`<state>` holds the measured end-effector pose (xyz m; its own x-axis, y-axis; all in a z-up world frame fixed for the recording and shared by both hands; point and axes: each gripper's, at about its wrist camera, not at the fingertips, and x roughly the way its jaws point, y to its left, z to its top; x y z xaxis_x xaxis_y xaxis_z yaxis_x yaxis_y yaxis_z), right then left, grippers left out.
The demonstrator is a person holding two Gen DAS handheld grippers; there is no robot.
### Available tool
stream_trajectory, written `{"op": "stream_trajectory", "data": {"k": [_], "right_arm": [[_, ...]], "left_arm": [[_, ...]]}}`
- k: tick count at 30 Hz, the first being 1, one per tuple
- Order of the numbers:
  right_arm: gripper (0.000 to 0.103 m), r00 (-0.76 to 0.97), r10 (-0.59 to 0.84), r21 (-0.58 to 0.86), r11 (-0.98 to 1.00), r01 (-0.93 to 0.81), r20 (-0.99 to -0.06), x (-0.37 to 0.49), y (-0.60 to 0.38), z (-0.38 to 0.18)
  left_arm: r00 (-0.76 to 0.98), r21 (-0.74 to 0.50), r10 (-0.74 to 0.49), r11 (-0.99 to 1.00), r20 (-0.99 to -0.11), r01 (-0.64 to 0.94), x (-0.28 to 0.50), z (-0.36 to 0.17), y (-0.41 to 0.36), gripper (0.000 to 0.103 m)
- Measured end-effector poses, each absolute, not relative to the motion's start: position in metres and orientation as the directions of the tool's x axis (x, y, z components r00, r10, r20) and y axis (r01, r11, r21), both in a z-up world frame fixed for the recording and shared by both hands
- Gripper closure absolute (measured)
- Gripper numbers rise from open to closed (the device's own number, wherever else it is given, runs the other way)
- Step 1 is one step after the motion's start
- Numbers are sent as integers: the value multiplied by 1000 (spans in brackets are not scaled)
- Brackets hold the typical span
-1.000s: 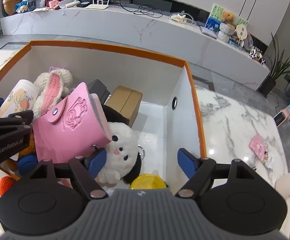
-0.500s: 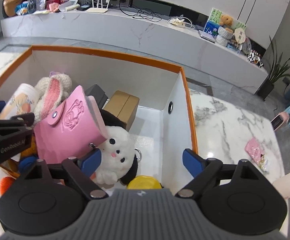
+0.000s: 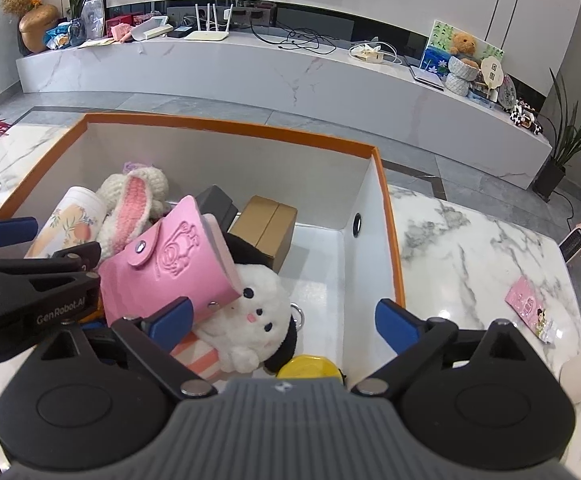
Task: Organize objects
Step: 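Open both tools to release the bottle and tape measure, then lift out, then move the left tool to the orange crocheted ball while the right tool approaches the photo card box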
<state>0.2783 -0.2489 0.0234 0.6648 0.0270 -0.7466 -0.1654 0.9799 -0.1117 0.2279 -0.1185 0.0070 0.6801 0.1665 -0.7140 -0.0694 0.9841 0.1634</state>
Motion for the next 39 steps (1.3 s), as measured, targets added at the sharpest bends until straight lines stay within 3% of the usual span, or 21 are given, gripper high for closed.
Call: {"op": "stream_trajectory", "data": {"k": [28,39], "right_arm": [[3,729,48,-95,984,-154,-682,215,-246,47],[3,715,141,-47,971,-236,-685,179,-239,53]], "left_arm": [[741,161,142,986,-657,-45,168,41,-113,31],[765,131,85,991,-638,-2,125,51,-94,31]]}}
